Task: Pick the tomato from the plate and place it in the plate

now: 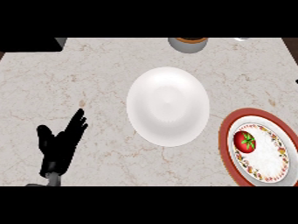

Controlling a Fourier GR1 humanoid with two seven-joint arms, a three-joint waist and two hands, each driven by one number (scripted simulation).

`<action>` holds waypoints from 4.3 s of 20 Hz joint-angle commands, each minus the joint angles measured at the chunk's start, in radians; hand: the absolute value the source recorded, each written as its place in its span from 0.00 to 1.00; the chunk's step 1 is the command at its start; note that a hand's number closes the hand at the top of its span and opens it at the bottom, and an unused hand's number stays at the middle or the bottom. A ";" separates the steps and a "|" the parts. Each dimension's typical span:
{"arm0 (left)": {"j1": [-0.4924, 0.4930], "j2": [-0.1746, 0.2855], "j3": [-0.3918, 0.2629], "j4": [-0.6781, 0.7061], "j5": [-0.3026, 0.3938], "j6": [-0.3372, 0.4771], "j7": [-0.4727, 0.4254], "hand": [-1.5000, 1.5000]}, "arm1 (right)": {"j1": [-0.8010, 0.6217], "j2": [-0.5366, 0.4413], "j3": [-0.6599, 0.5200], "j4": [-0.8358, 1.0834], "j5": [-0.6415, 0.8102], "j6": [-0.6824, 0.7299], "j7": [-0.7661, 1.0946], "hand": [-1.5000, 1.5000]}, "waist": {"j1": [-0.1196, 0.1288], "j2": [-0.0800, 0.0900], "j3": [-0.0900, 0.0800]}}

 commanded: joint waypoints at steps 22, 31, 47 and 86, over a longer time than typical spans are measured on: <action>-0.001 -0.065 0.057 -0.041 -0.087 -0.050 0.074 0.50 | 0.117 0.280 0.072 -0.213 0.375 -0.052 0.230 0.00 | 0.004 0.003 -0.001; 0.028 -0.117 0.075 0.026 -0.101 -0.094 -0.012 0.50 | 0.069 0.358 0.082 -0.165 0.488 -0.032 0.255 0.00 | 0.005 0.004 -0.001; 0.010 -0.120 0.128 -0.013 -0.136 -0.104 0.040 0.50 | 0.047 0.400 0.126 -0.008 0.718 -0.157 0.052 1.00 | 0.005 0.004 -0.001; -0.037 -0.106 0.123 0.002 -0.125 -0.141 0.080 0.50 | -0.344 0.794 0.646 -0.101 1.552 -1.174 1.698 1.00 | 0.056 0.002 -0.001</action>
